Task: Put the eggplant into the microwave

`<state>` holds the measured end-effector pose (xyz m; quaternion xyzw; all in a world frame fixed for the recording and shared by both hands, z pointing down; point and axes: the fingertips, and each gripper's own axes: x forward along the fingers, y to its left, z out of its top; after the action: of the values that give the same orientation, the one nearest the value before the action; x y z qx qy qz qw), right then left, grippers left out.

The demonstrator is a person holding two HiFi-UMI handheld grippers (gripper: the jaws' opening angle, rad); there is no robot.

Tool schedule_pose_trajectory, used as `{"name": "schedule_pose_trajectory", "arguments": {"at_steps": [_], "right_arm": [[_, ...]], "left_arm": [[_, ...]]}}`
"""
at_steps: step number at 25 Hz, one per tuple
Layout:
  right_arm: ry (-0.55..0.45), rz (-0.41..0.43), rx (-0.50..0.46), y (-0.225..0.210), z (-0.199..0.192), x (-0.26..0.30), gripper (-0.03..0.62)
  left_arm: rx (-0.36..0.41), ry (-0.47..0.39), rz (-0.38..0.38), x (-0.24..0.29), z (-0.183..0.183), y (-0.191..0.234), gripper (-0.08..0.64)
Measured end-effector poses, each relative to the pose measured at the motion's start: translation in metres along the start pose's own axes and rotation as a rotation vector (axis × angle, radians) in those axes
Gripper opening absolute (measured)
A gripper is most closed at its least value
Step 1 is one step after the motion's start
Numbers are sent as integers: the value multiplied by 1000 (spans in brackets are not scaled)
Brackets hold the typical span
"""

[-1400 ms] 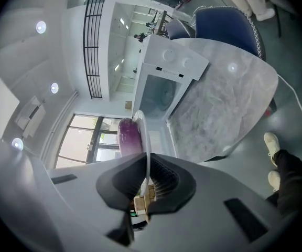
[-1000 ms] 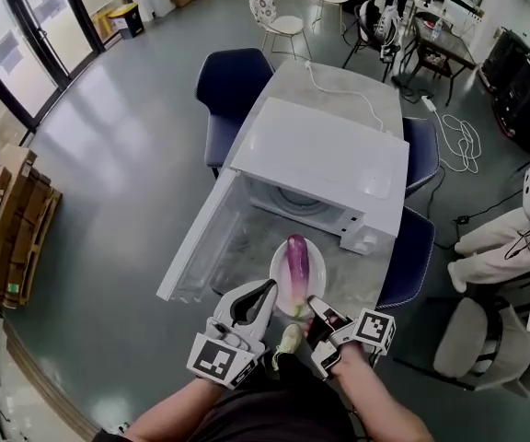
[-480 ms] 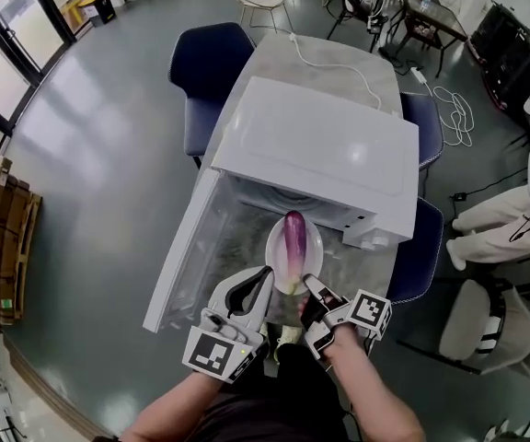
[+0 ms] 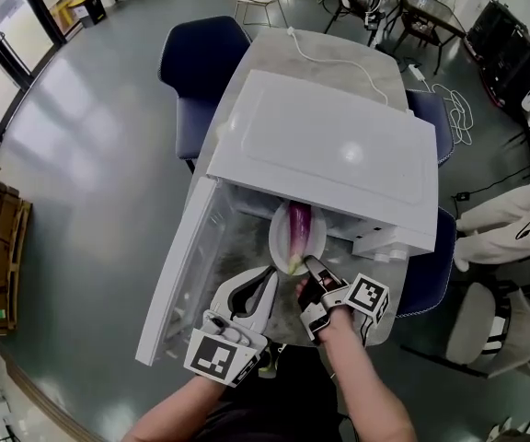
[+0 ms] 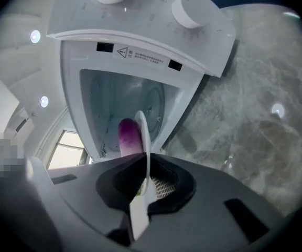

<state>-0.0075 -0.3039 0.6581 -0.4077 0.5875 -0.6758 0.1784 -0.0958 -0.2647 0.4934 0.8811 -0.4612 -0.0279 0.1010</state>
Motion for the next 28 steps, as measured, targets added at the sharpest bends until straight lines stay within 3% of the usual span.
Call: {"name": "schedule_pose_trajectory", "arguments": {"at_steps": [18, 28], "right_arm": [[-75, -29, 5, -28, 30, 45, 20], [-113, 19, -13, -21, 44, 60, 21]], "left_arm": [[3, 24, -18, 37, -37, 23, 8], [9, 39, -11, 45, -46, 34, 8]]}}
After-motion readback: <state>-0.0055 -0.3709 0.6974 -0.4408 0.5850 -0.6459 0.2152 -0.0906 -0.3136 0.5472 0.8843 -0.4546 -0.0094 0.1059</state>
